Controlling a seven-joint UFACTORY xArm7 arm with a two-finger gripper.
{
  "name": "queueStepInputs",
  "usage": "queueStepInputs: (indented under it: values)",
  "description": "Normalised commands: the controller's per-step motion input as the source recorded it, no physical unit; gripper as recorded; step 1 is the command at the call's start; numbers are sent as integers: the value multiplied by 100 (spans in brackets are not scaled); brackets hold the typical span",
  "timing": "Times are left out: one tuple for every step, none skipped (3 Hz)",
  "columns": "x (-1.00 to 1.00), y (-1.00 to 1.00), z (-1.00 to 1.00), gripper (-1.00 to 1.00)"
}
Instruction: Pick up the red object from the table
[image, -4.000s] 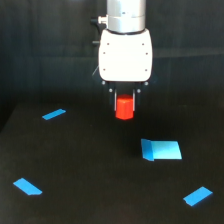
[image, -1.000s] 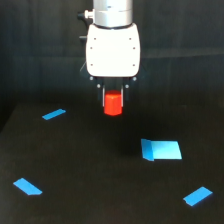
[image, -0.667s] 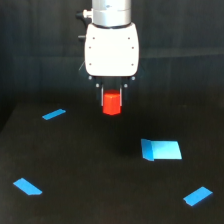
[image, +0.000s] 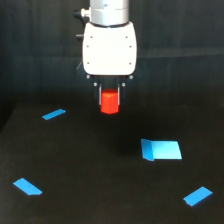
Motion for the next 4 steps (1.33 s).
queueStepInputs:
  values:
    - [-7, -4, 10, -100]
    - [-9, -7, 12, -96]
    - [1, -6, 8, -100]
    - [-1, 5, 8, -100]
